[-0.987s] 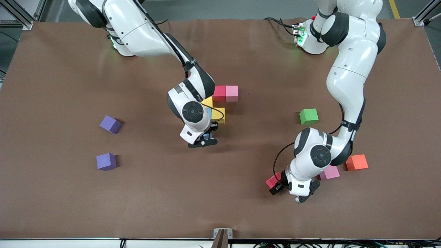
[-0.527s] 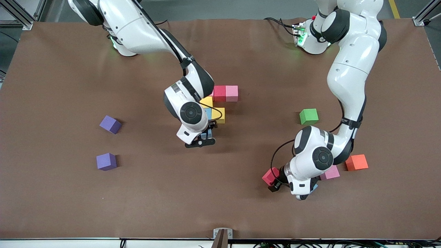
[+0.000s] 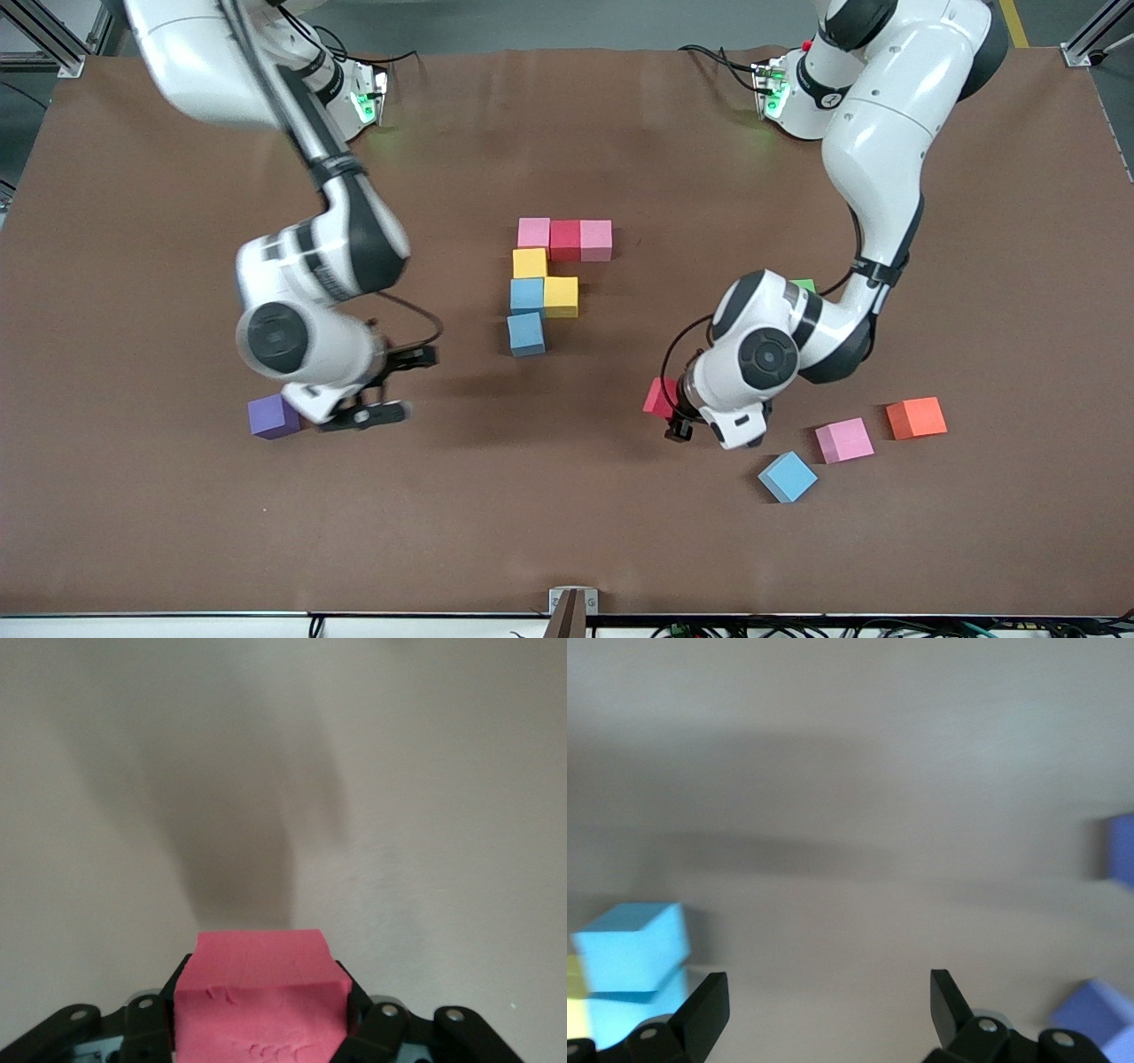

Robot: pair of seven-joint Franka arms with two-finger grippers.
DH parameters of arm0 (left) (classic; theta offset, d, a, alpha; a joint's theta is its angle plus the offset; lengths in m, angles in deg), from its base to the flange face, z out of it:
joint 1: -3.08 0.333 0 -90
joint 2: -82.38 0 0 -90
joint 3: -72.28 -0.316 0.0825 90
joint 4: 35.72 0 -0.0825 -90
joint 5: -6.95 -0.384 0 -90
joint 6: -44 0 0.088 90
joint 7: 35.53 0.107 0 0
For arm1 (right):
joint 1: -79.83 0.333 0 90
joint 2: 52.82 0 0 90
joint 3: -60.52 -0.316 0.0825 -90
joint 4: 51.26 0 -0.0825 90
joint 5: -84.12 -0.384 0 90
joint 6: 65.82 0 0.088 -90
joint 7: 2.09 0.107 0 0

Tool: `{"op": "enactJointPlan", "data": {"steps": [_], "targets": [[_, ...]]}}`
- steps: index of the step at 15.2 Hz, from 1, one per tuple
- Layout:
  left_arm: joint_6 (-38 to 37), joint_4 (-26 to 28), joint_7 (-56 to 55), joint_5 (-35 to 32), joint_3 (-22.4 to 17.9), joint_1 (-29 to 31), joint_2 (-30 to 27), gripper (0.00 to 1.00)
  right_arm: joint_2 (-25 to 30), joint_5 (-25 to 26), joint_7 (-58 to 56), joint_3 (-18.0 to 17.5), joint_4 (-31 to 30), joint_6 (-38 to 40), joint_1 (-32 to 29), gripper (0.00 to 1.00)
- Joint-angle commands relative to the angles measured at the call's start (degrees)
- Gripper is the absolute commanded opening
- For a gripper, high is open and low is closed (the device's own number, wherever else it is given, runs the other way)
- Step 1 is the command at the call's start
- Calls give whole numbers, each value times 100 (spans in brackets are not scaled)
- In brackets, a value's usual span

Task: Arrange 11 blocks into digit 3

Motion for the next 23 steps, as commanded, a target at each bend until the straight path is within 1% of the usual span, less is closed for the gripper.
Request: {"op": "enactJointPlan", "data": {"steps": [1, 2, 4, 6, 8, 10, 13, 16, 18, 23], "targets": [[126, 937, -1468, -326, -55, -290, -661, 4, 53, 11, -577, -114, -209, -116, -761, 100], [126, 1079, -1908, -336, -63, -413, -740, 5, 36, 11, -813, -114, -261, -169, -1008, 100], [126, 1360, -2805, -397, -72, -668, -916, 6, -8, 80, -1620, -114, -332, -405, -1308, 100], [126, 1598, -3229, -617, -63, -913, -996, 6, -140, 317, -2281, -105, -367, -747, -1493, 100], [126, 1643, -3502, -679, -63, -1116, -952, 6, -341, 563, -2389, -114, -367, -924, -1660, 100], [126, 1712, -3626, -705, -46, -1134, -970, 6, -491, 670, -2485, -114, -454, -1257, -1722, 100], [187, 1888, -3644, -697, -55, -1345, -970, 6, -536, 670, -2801, -114, -797, -1820, -1810, 100], [372, 2108, -3688, -705, -46, -1415, -1005, 6, -659, 670, -2898, -114, -815, -1979, -1810, 100], [600, 2152, -3696, -705, -55, -1486, -970, 6, -703, 661, -2925, -114, -903, -1988, -1828, 100], [671, 2152, -3688, -705, -55, -1539, -926, 5, -703, 652, -2943, -132, -1210, -2137, -1907, 100]]}}
